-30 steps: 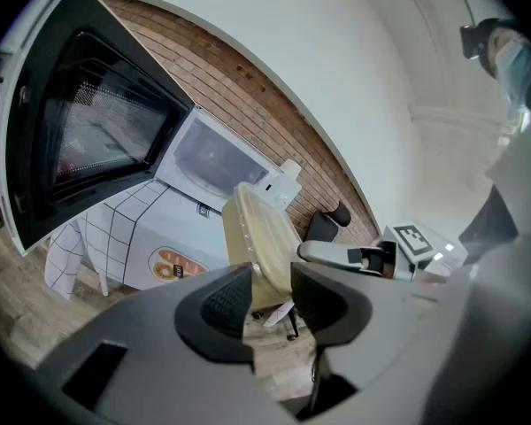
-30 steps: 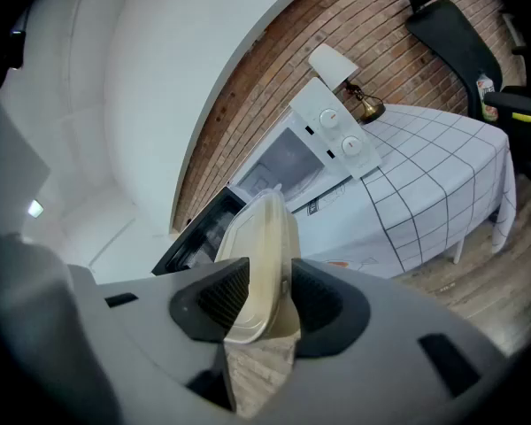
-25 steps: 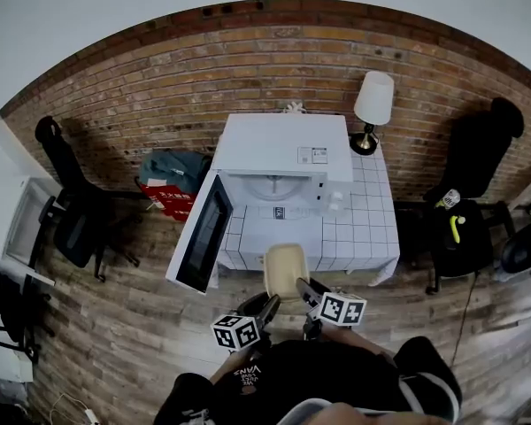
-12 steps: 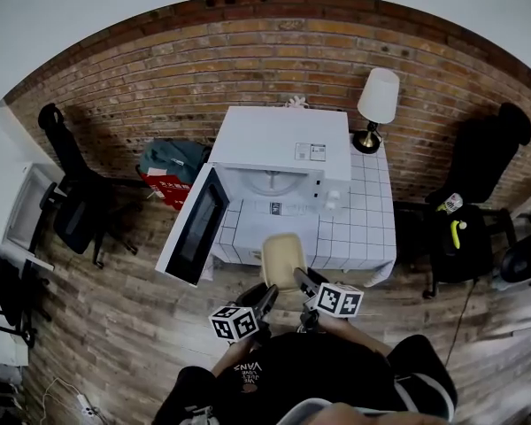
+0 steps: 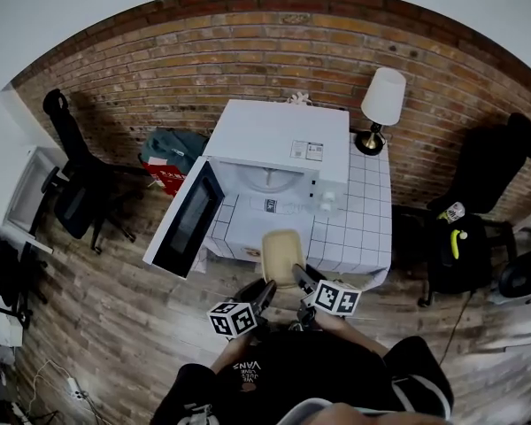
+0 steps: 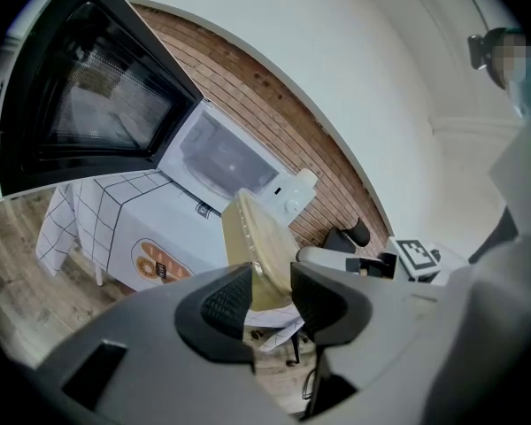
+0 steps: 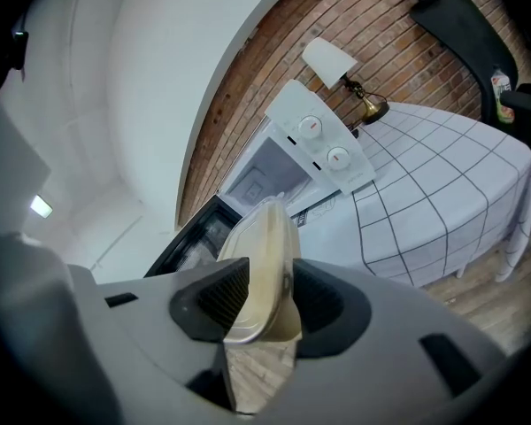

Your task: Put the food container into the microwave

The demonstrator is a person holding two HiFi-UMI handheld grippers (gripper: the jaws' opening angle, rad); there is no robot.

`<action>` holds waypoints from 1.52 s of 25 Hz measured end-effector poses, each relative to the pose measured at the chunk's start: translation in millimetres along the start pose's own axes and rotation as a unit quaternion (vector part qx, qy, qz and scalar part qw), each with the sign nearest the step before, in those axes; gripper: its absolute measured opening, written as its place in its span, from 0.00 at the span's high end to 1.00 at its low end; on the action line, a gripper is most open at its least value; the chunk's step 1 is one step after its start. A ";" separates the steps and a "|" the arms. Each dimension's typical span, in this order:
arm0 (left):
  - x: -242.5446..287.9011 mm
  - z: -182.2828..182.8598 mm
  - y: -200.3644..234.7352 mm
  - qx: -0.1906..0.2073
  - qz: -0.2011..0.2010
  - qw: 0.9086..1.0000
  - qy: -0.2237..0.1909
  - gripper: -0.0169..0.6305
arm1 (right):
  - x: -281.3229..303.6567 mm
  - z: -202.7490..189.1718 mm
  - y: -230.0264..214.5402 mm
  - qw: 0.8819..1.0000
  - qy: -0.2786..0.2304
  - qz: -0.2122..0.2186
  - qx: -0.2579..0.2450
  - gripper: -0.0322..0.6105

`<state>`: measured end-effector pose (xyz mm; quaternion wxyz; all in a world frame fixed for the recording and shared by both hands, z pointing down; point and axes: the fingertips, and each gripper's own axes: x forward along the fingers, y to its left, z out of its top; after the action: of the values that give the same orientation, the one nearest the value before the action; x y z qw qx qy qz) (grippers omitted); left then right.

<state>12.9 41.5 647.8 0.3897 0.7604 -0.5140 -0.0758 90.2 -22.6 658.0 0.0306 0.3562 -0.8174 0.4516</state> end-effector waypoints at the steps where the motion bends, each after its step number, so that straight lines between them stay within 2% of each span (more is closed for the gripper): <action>1: 1.1 0.5 0.2 -0.002 0.002 1.000 -0.001 0.75 | 0.9 0.7 -0.9 1.000 0.001 0.001 0.001 0.73; 10: 14.6 15.3 11.3 -0.004 0.006 1.000 -0.004 0.76 | 20.1 14.6 -2.4 1.000 0.003 0.002 -0.004 0.73; 27: 52.9 86.0 62.4 0.009 -0.022 1.000 0.020 0.76 | 95.9 57.4 3.8 0.999 -0.027 -0.023 -0.004 0.73; 38: 78.0 121.6 91.3 0.014 -0.046 0.998 0.039 0.76 | 135.8 77.6 6.5 0.998 -0.050 -0.043 0.016 0.73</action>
<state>-79.8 -102.0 648.0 0.3946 0.7912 -0.4639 -0.0566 6.2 -154.7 658.0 0.0036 0.4134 -0.7948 0.4442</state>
